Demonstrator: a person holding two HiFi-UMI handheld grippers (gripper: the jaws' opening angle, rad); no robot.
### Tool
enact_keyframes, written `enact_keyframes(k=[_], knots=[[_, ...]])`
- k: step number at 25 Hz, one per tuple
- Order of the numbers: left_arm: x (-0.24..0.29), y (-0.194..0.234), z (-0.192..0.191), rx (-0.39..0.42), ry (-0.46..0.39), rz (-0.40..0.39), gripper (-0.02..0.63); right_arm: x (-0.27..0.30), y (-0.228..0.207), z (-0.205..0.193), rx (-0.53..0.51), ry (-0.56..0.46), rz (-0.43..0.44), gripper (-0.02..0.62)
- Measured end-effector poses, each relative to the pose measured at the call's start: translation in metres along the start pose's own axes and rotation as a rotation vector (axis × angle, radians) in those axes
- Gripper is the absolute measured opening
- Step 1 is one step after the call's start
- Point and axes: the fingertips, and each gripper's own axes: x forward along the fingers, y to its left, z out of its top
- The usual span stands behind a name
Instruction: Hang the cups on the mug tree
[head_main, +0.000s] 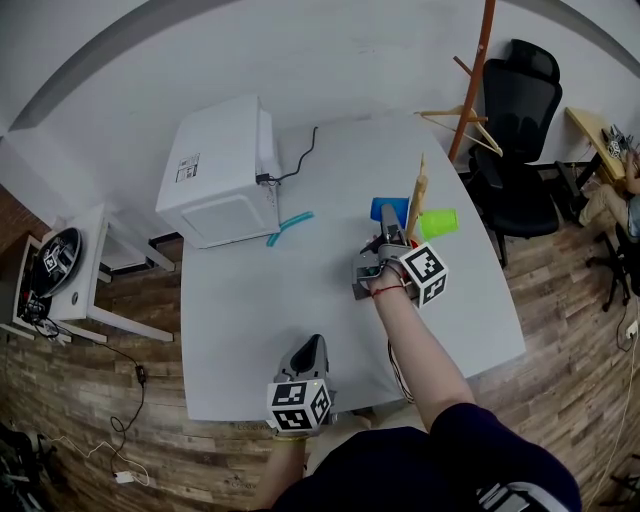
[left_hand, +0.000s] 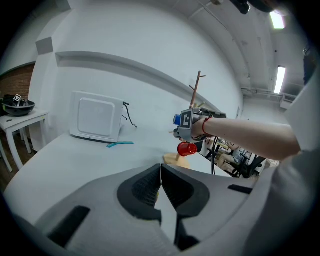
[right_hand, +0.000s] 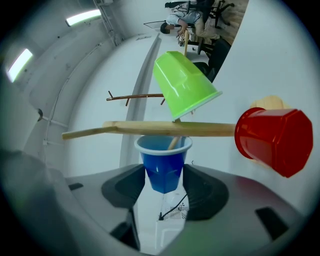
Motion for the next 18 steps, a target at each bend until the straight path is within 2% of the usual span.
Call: enact_keyframes(k=[18], knots=[[0.0008,-0.0033,0.0005,0.002,-0.004,-0.008,0.020,-0.0025,-0.0029,-0.0032,-0.029,0.043,-0.002,0.254]])
